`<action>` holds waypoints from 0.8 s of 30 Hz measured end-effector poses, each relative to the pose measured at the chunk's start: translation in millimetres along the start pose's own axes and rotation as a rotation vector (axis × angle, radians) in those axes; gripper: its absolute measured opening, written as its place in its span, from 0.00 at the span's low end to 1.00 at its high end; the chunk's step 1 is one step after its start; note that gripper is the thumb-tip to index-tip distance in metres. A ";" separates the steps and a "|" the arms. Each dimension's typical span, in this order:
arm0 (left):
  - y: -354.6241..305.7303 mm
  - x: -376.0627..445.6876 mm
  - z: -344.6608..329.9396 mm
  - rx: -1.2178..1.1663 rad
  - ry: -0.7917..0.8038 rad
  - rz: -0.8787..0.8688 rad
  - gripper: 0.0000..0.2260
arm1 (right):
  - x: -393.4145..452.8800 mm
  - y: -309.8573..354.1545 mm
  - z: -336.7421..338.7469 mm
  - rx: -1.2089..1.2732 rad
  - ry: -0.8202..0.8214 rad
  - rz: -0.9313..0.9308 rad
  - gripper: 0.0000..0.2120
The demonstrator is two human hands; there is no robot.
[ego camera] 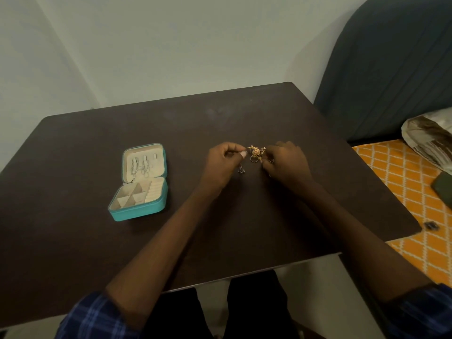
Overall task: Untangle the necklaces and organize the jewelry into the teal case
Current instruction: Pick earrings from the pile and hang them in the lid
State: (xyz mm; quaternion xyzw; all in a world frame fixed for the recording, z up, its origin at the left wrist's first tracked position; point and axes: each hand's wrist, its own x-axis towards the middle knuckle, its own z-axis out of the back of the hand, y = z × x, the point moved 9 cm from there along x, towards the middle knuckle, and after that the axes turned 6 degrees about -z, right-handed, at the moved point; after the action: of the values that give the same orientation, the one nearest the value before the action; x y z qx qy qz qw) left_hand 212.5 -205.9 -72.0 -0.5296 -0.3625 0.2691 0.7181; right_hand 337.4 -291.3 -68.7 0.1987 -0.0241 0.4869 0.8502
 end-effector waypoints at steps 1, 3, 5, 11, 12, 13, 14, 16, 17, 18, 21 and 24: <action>0.1 0.5 1.7 0.007 -0.008 -0.007 0.03 | -0.7 -1.8 1.4 0.080 0.000 -0.015 0.05; -1.0 0.7 4.0 0.009 -0.019 -0.017 0.04 | -1.6 -7.0 5.7 0.267 0.000 -0.076 0.03; -4.5 0.3 4.7 0.011 -0.014 -0.040 0.06 | -3.2 -8.2 12.4 0.388 0.000 -0.120 0.03; -17.3 -1.0 3.6 0.039 0.026 -0.080 0.07 | -3.4 -0.9 22.2 0.728 0.102 -0.116 0.04; -18.6 -1.6 3.2 0.025 0.035 -0.071 0.06 | -4.2 1.4 24.5 0.770 0.114 -0.117 0.05; -19.9 -2.3 3.2 0.009 0.042 -0.062 0.06 | -4.8 3.5 27.8 0.809 0.116 -0.121 0.06; -21.6 -3.1 3.4 -0.010 0.047 -0.054 0.05 | -5.1 5.3 31.5 0.843 0.110 -0.122 0.07; -27.8 -5.2 5.8 -0.046 0.050 -0.052 0.04 | -6.2 10.1 40.4 0.871 0.083 -0.114 0.10; -31.5 -6.4 6.8 -0.057 0.054 -0.055 0.04 | -6.6 12.7 44.6 0.856 0.069 -0.106 0.11; -35.4 -7.3 7.6 -0.060 0.058 -0.062 0.04 | -6.2 15.2 48.1 0.828 0.054 -0.093 0.13; -49.8 -10.1 11.7 -0.041 0.074 -0.103 0.03 | -6.6 26.9 59.8 0.762 -0.001 -0.029 0.18; -71.4 -15.1 19.2 -0.012 0.088 -0.155 0.03 | -7.6 42.3 72.9 0.763 -0.049 0.019 0.14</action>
State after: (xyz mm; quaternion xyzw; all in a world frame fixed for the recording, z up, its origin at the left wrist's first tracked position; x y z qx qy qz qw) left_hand 188.3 -227.7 -3.9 -0.5155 -0.3721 0.1873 0.7488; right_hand 309.1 -304.9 9.9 0.5123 0.1366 0.4636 0.7099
